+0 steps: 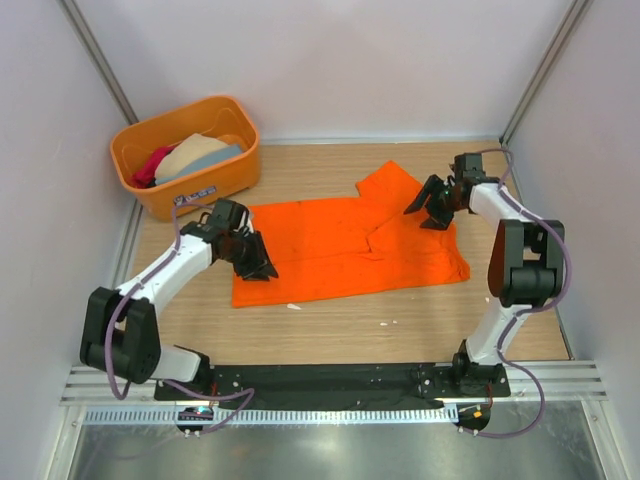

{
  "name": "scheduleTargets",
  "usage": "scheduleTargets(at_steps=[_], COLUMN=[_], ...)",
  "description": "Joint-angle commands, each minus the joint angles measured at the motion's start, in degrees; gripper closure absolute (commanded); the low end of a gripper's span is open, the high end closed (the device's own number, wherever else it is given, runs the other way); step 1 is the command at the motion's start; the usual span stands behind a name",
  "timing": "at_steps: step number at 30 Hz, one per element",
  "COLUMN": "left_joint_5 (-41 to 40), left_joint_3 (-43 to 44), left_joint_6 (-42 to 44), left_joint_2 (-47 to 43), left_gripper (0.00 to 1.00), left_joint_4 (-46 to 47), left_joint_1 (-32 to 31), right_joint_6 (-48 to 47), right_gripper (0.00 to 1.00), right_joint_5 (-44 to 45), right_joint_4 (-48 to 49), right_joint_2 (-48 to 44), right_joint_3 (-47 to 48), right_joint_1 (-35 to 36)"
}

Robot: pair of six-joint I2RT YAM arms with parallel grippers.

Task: Fold and stack the t-shirts
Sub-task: Fold the tshirt

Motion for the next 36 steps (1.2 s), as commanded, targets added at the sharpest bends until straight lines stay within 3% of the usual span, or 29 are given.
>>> scheduleTargets(at_steps=[1,7,15,23,25,31,33,36], left_joint_5=[-0.1,-4.7,-9.8,-10.7,-11.0,-14.4,-16.1,-15.1], left_joint_3=[0.3,0.7,-1.7,-7.7,-5.2,8.1,13.4,20.4], left_joint_6=[4.5,5.9,3.0,-1.3,-1.1,5.0,7.1,9.6], left_joint_2=[4.5,13.1,18.3,11.0,8.7,3.1,5.9,11.0], left_gripper=[0.70,0.81,0.89,0.92,0.91,0.58,0.54,0.57], left_joint_4=[-0.6,1.2,-1.5,-4.9,-7.0,-10.9,-9.6,-7.7], left_joint_1=[2.4,5.3,8.5,8.9,8.9,9.0,9.2,10.4], right_joint_6=[-9.0,-11.1,-10.4,-8.2,-7.9,-7.3,-6.8,-8.5], right_gripper=[0.36,0.63,0.67,0.62,0.60,0.39,0.35,0.34], right_joint_5=[8.3,18.3,26.4,30.9,30.9,24.9,20.0,18.8], right_joint_4=[-8.3,-9.2,-10.3,-12.5,-14.6,-11.4,-8.8,-6.5], right_joint_2=[-6.6,-10.4,-10.5,-17.3,-18.6,-17.1,-14.8,-7.4], right_joint_3=[-2.4,-9.4,-17.3,-25.8,-23.0,-9.7,-4.6,5.0], right_joint_1=[-0.5,-2.9,-6.4,-7.9,-8.0,-7.8,-7.6,-6.9])
